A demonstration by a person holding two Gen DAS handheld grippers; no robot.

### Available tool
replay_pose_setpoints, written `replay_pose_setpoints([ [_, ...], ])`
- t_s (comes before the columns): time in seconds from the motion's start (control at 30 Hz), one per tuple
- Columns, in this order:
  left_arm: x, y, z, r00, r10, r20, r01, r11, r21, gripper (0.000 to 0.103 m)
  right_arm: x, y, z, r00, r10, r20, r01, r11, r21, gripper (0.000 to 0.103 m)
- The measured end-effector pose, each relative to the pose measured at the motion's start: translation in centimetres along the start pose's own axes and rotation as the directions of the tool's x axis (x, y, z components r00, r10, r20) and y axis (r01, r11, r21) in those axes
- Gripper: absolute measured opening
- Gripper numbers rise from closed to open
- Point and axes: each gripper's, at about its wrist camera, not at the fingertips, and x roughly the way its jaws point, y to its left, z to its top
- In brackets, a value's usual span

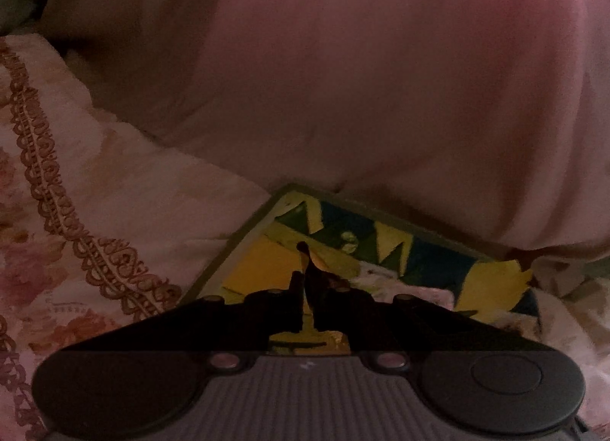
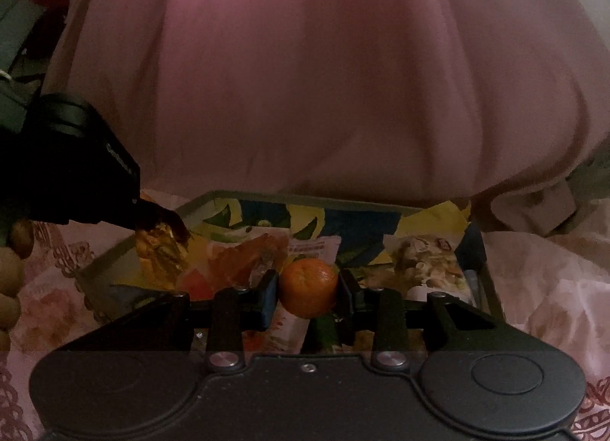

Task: Organize snacks
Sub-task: 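Lower the mandarin and gold packet into the box and open both grippers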

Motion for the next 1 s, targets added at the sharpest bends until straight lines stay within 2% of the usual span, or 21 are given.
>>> replay_pose_setpoints([
  [0.23, 0.8, 0.4, -0.4, 0.999, 0.041, -0.035, -0.041, 0.999, -0.009, 0.008, 0.0, 0.0, 0.1, 1.000, -0.005, -0.005, 0.005, 1.000, 0.000, 0.039],
  [0.53, 1.1, 0.6, -1.5, 0.995, 0.061, -0.084, -0.061, 0.998, 0.009, 0.012, -0.2, -0.5, 0.3, 1.000, -0.016, -0.020, 0.017, 0.999, 0.029, 0.052],
  [0.63, 1.1, 0.5, -1.8, 0.994, 0.058, -0.094, -0.058, 0.998, 0.006, 0.022, -0.4, -0.5, 0.5, 1.000, -0.021, -0.014, 0.021, 0.999, 0.031, 0.060],
  [0.7, 0.8, 0.5, -1.8, 0.994, 0.057, -0.093, -0.057, 0.998, 0.003, 0.037, -0.6, -0.5, 0.6, 1.000, -0.020, -0.007, 0.020, 0.999, 0.031, 0.064],
  [0.8, 0.3, 0.6, -1.8, 0.995, 0.054, -0.082, -0.055, 0.998, -0.004, 0.053, -1.1, -0.6, 1.0, 1.000, -0.022, 0.002, 0.022, 0.999, 0.034, 0.070],
  [0.93, -0.8, 1.0, -1.6, 0.997, 0.050, -0.066, -0.051, 0.998, -0.021, 0.067, -2.2, -0.9, 1.7, 0.999, -0.030, 0.021, 0.029, 0.998, 0.049, 0.077],
  [1.0, -1.4, 1.2, -1.5, 0.997, 0.051, -0.056, -0.053, 0.998, -0.027, 0.077, -2.9, -1.0, 2.2, 0.999, -0.037, 0.034, 0.035, 0.998, 0.057, 0.083],
])
